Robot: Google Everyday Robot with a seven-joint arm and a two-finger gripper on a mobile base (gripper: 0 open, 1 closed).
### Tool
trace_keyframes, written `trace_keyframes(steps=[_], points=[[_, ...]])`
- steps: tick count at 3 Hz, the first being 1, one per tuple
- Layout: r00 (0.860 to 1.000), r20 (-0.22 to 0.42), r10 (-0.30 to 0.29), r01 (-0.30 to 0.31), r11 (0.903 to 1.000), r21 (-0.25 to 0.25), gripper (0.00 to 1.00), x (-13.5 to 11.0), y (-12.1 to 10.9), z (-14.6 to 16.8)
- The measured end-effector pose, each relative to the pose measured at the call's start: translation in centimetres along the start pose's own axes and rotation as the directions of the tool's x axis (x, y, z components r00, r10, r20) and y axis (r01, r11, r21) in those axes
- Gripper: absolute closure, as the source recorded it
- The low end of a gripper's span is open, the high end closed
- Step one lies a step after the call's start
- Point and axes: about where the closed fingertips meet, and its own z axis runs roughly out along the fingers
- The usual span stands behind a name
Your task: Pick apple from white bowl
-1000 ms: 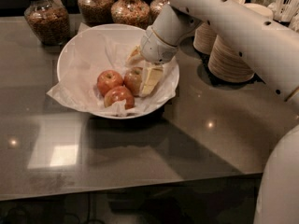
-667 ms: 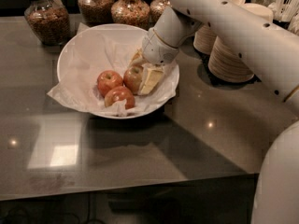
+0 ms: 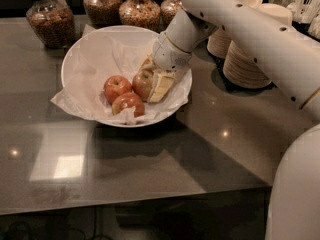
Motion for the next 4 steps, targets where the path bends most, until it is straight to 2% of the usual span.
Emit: trace_keyframes(steps=[1, 2, 3, 4], points=[[0.992, 0.120, 0.030, -0.032, 0.9995, 0.009, 1.00, -0.1, -0.2, -0.7], [0.938, 0.340, 0.073, -0.091, 0.9951, 0.038, 1.00, 0.0, -0.9, -4.1], [0.851, 0.515, 0.106, -0.158, 0.9859, 0.057, 1.00, -0.2, -1.4, -7.4], [0.802, 0.589, 0.096, -0.178, 0.9806, 0.082, 1.00, -1.3, -1.9, -10.7]])
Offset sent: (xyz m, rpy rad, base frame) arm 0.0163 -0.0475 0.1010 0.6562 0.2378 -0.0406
